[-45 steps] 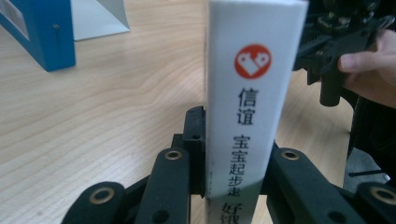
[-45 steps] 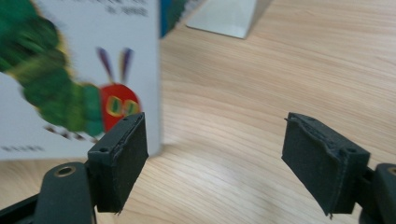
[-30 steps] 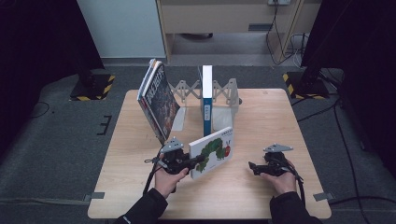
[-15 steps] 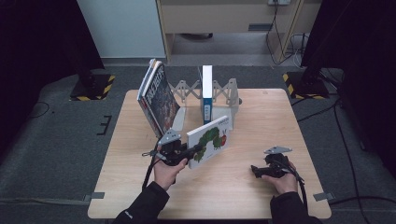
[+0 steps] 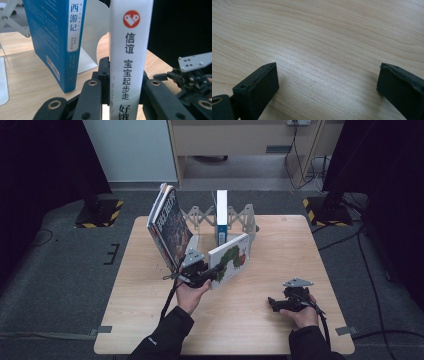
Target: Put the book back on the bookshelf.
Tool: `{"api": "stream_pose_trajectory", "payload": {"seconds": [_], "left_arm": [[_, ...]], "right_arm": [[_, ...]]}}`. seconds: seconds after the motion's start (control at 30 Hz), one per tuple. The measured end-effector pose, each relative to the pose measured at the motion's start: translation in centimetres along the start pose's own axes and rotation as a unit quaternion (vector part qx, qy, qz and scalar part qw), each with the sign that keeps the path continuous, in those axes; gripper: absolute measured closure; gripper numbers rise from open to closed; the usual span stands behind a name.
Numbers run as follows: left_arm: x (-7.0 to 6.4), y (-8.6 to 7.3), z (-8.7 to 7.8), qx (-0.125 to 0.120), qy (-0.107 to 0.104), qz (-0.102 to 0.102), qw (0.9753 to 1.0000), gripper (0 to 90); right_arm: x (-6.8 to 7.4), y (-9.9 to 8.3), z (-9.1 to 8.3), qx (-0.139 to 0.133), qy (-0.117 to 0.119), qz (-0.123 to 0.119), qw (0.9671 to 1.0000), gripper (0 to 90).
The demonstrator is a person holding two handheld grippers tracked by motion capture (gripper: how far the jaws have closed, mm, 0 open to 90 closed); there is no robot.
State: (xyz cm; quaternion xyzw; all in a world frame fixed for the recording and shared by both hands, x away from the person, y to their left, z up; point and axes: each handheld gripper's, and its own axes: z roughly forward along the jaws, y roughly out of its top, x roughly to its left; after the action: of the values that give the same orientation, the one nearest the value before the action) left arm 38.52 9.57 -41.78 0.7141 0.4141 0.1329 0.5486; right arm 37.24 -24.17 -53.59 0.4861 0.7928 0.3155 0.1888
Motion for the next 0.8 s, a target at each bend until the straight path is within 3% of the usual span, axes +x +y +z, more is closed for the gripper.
{"api": "stream_pose_trajectory", "payload": {"seconds": [0.13,0.27,0.37,0.53,0.8], "left_arm": [[0.1,0.2,0.7,-0.005,0.005,-0.008,0.9999,74.3],[0.0,0.5,1.3,-0.006,0.020,0.001,0.9998,74.2],[0.0,0.8,1.7,-0.012,0.023,-0.009,0.9996,74.2],[0.0,1.1,2.5,-0.014,0.024,-0.009,0.9996,74.2],[-0.5,1.4,4.0,-0.018,0.041,0.001,0.9990,74.2]], "right_arm": [[0.0,-0.2,0.1,-0.011,-0.001,0.001,0.9999,2.5],[0.0,-0.3,0.1,-0.017,-0.001,0.000,0.9999,2.3],[0.0,-0.3,0.1,-0.017,-0.001,0.000,0.9999,2.3],[0.0,-0.3,0.1,-0.017,-0.001,0.000,0.9999,2.3],[0.0,-0.3,0.1,-0.017,-0.001,0.000,0.9999,2.3]]}}
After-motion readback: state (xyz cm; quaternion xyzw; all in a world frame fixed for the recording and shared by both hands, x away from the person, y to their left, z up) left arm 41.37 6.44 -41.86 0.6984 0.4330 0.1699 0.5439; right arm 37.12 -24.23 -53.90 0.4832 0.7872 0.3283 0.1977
